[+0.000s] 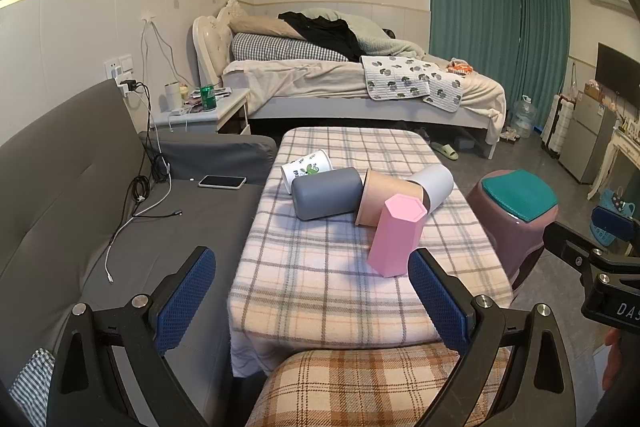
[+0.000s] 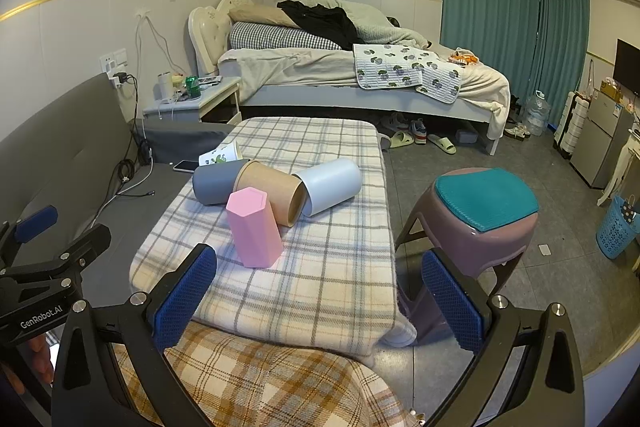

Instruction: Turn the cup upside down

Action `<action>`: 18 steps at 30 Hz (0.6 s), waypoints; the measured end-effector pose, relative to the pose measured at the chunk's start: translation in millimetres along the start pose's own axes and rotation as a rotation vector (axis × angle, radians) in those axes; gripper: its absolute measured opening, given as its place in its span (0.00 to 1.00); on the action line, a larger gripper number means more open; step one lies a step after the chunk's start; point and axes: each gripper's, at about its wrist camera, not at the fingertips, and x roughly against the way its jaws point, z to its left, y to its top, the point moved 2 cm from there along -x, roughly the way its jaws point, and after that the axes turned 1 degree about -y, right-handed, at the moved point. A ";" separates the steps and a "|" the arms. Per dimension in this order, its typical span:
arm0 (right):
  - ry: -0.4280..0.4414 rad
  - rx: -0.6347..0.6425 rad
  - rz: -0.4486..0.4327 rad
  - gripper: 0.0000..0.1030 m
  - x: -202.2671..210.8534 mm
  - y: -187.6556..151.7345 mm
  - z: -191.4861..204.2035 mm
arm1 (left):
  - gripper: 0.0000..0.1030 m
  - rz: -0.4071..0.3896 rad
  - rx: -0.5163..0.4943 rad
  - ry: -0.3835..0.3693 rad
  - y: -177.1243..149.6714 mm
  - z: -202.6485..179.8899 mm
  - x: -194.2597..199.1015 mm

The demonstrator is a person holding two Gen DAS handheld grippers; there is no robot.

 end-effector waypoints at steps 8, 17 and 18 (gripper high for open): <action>0.000 0.002 0.003 1.00 -0.5 -0.6 0.2 | 0.97 0.002 0.000 0.001 -0.3 0.0 -0.1; 0.001 0.001 0.005 1.00 -0.6 -0.2 0.5 | 0.97 0.001 0.000 0.002 -0.3 0.2 0.1; 0.000 0.001 0.004 1.00 -0.6 -0.1 0.6 | 0.97 0.001 0.000 0.002 -0.2 0.1 -0.1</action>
